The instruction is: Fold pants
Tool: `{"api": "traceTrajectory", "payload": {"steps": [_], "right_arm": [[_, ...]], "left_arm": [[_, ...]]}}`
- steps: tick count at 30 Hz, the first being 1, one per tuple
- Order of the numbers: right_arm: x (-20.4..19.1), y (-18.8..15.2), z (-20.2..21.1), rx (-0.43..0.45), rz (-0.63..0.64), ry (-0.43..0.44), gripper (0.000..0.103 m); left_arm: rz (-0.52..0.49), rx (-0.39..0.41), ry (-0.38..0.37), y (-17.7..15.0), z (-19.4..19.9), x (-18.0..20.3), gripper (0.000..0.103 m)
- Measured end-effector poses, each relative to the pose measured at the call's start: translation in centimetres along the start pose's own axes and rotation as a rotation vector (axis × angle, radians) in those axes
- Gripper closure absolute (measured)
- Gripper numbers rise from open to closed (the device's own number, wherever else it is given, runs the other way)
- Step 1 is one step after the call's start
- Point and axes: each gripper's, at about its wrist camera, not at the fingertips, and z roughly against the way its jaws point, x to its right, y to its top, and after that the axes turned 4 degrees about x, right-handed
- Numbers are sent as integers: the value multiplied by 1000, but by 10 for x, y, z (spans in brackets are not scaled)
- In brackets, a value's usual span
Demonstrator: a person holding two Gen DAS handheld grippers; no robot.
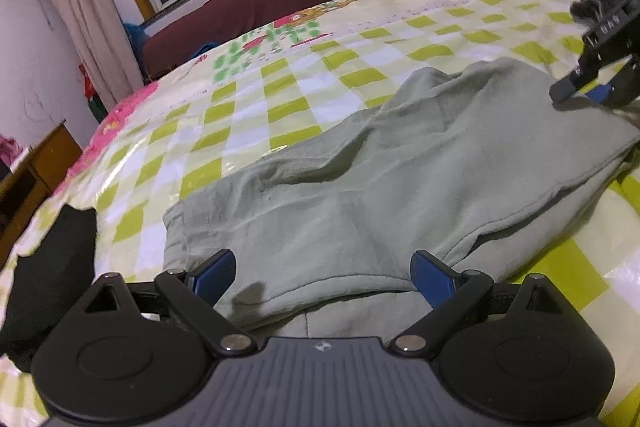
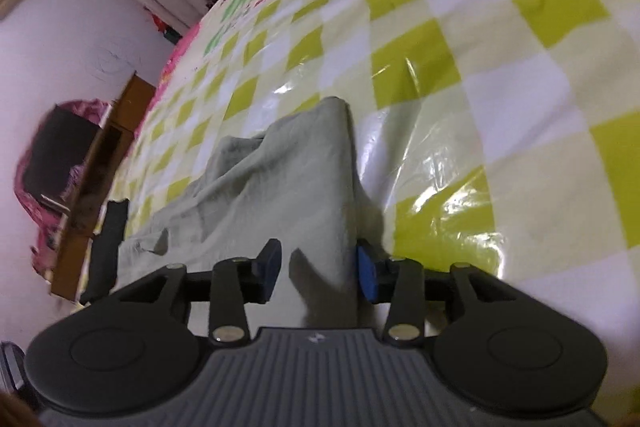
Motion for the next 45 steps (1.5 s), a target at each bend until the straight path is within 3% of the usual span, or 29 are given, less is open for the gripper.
{"api": "traceTrajectory", "payload": {"steps": [5,8,9,10,13,18,21,27,32,38,45], "right_arm": [[-8,-7,20,12,-12,107,67],[-13,-11,5,-6,3,142,65],[-11,-11,-6,-22,-8,122,68],[-9,-13,-15,-32,-24,101,78],[-13,-10,-16,0,-63,75,94],[-36,4,17,95,-10,31,97],[-56,15,29,108,31,-21,98],[-149,17,6,38,229,2,98],[-220,-2,-29,-23,363,43,98],[-283,-48,-93,-135,508,41,98],[-323,-107,-138,-245,667,8,97]], "left_arm": [[-27,16,-6,2,2,3,0],[-21,14,-8,3,-1,5,0],[-18,14,-9,3,-2,5,0],[-19,15,-10,3,-1,4,0],[-20,9,-28,-1,-2,3,0],[76,-10,-78,-3,-8,-3,0],[118,-10,-102,-7,-11,-3,0],[173,15,-126,-14,-5,-13,0],[182,47,-142,-20,8,-20,0],[205,78,-171,-27,24,-31,0],[216,68,-163,-38,30,-44,0]]}}
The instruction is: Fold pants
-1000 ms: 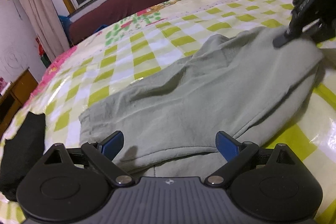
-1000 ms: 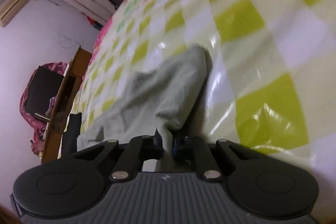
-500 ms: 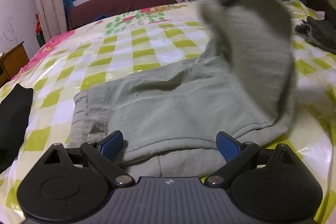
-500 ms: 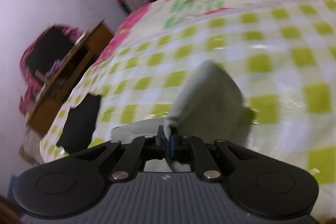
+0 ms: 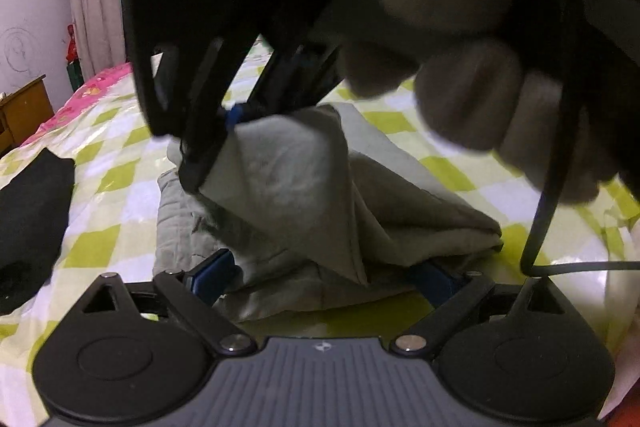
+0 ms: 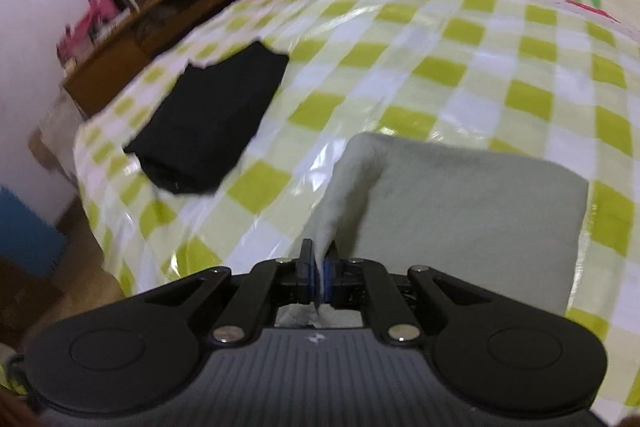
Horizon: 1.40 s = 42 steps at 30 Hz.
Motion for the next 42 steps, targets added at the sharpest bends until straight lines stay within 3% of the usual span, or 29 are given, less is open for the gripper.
{"api": "traceTrajectory", "payload": {"steps": [7,12,19,24,26,31,35,42], "right_arm": [[-9,0,-15,-15,2,-46,97],[-4,11,-7,37,-117,-22,98],[-16,23,-4,82,-165,2,98],[-27,25,-33,47,-177,-19,97],[-31,20,-48,4,-177,-17,92],[-31,11,-44,-27,-188,63,75],[-26,11,-21,19,-207,146,74],[-9,7,-4,78,-219,161,74]], "left_arm": [[39,9,-4,-3,7,-10,0],[63,18,1,-4,12,-17,0],[54,-65,10,-11,0,-15,0],[86,-73,-5,-13,7,-22,0],[79,-74,9,-13,12,-24,0],[83,-73,56,-17,28,-28,0],[112,-58,84,-18,44,-32,0],[148,-27,137,-21,75,-41,0]]}}
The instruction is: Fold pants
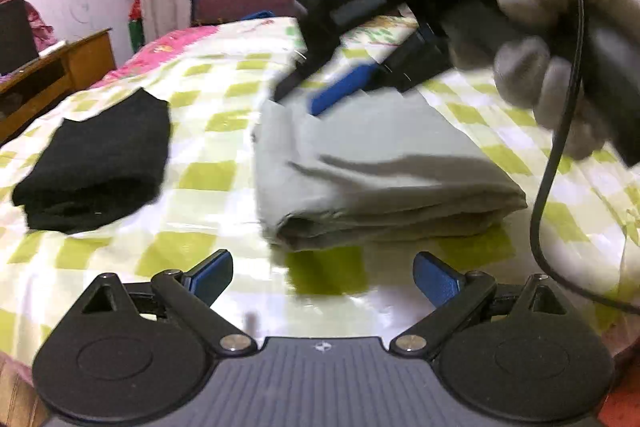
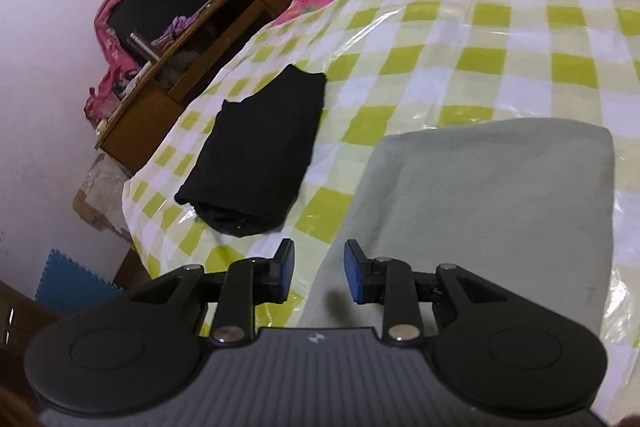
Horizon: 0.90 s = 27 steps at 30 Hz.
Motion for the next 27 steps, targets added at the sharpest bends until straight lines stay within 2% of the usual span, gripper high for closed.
{"api": "traceTrajectory", "payload": {"steps": [3,6,8,11,13,15,18,21,23,25,26,27], "right_arm": [[9,-9,-6,-39,-4,0,74],[15,-25,-12,-83,61,-72,74],[28,-28,-14,-89,18,-75,76],[41,-15,-5,-33,-61,-45,73],[43,-3,3,23,-40,-41,73],[45,11,-1,40,-15,-31,73],[52,28,-33,-43,-9,20,73],[66,34,-68,-94,-48,33,76],[77,38,-82,-60,-57,-9,80],[87,42,-87,-37,-65,-17,85],[91,44,-83,-23,-76,-18,83],[92,44,-77,-4,-70,-25,77]], "left_arm": [[-4,32,28,2,9,-8,0],[-7,53,38,9,-2,-17,0],[-34,63,47,16,-9,-14,0],[-79,93,73,29,-19,-15,0],[-79,116,60,41,-21,-15,0],[-70,120,35,50,-31,-16,0],[-86,79,19,53,-58,-12,0],[-100,-10,24,46,-94,-10,0],[-89,-61,39,40,-112,-16,0],[-16,-90,7,38,-120,-28,0],[22,-101,-4,40,-120,-34,0],[43,-105,-1,43,-118,-38,0]]}}
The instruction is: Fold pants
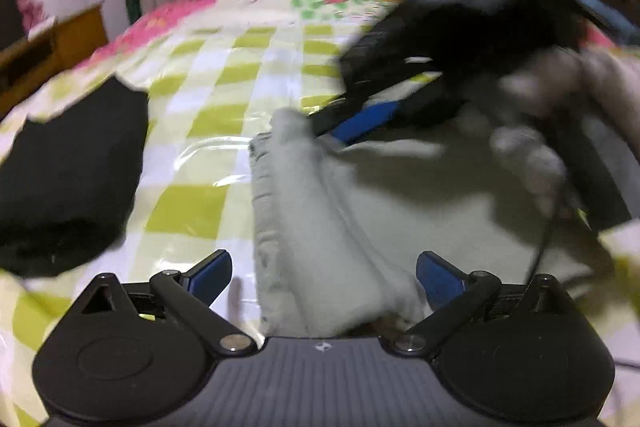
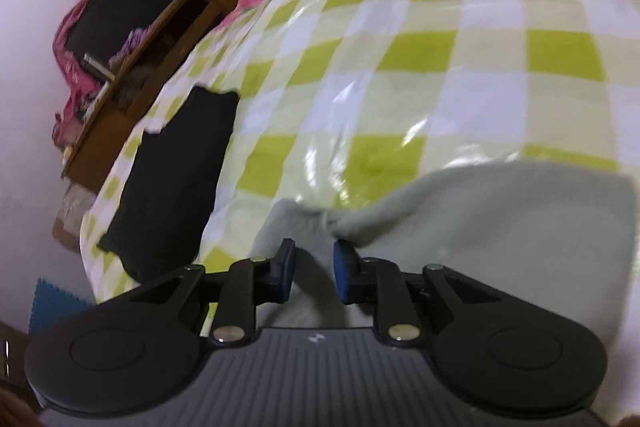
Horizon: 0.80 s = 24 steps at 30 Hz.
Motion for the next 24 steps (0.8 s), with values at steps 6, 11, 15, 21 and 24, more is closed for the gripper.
{"api": "traceTrajectory", "payload": {"steps": [6,11,15,21,24], "right_arm": [[5,-23,81,122,162,-85,73],[38,-51,108,104,100,-154,71],[51,-68,110,85,33,-167,70],[54,-77,111,99,-20,-100,63],[66,-73,113,89,-90,-64,63]], "left_arm": [[-24,95,73,18,14,-3,0],[-10,-11,104,5,-26,-6,0],[-7,6,159,7,-8,1,0],[-123,-17,200,5,-11,20,0],[-91,-19,194,12,-4,19,0]]}}
